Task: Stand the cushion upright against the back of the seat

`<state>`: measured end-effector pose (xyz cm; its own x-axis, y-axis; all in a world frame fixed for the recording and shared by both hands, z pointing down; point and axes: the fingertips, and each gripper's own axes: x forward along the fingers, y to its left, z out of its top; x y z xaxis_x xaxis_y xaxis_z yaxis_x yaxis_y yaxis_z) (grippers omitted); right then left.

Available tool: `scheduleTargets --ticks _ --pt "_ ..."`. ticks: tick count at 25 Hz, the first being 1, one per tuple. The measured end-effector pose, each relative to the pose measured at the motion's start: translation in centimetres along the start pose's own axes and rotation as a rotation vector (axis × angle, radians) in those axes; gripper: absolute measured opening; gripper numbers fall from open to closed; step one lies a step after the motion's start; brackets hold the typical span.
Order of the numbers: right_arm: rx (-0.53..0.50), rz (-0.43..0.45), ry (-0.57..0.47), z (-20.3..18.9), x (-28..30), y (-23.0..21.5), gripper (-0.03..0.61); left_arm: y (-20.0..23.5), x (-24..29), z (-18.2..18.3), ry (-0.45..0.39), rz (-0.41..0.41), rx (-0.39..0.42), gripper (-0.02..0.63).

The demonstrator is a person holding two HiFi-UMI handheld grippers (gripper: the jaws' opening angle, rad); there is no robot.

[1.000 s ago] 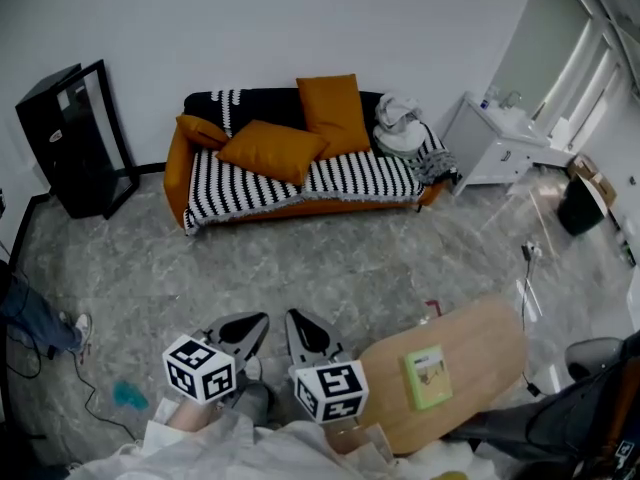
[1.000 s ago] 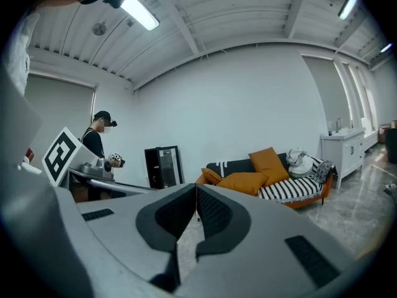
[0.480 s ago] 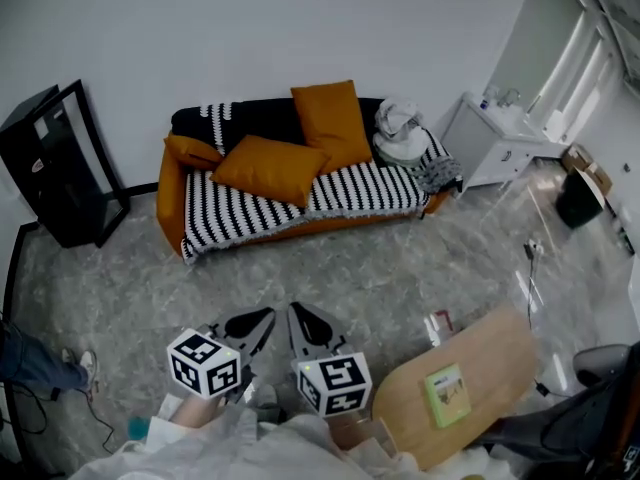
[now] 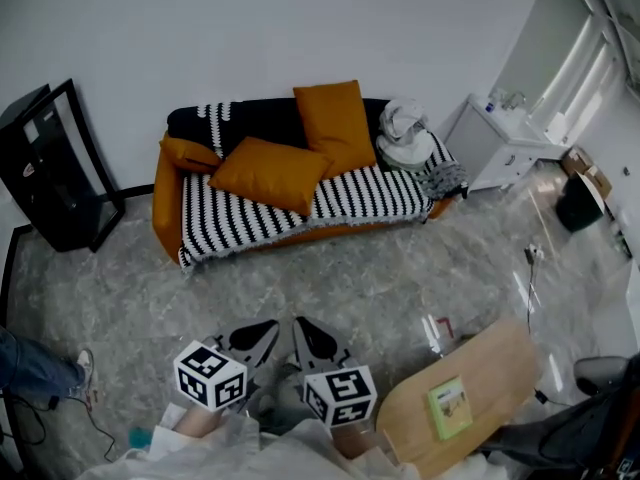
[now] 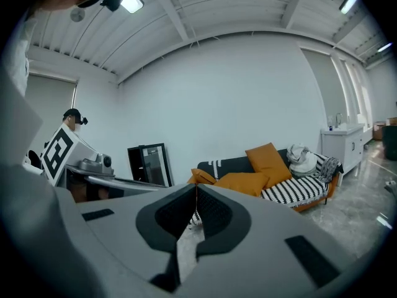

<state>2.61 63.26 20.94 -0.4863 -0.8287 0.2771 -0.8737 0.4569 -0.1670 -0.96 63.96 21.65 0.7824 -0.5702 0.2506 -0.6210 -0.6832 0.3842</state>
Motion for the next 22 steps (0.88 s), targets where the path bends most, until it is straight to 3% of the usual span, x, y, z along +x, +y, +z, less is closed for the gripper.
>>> scheduleTargets --ticks 7,22 --pt "0.0 0.022 0.016 0.9 5.0 -3.1 0.014 4.3 3.4 1.8 0.0 0.031 -0.029 0.008" --pt "-0.066 0.079 0.004 8.9 17.6 -15.6 0.014 13.6 17.7 11.9 -0.049 0.085 -0.021 0.008"
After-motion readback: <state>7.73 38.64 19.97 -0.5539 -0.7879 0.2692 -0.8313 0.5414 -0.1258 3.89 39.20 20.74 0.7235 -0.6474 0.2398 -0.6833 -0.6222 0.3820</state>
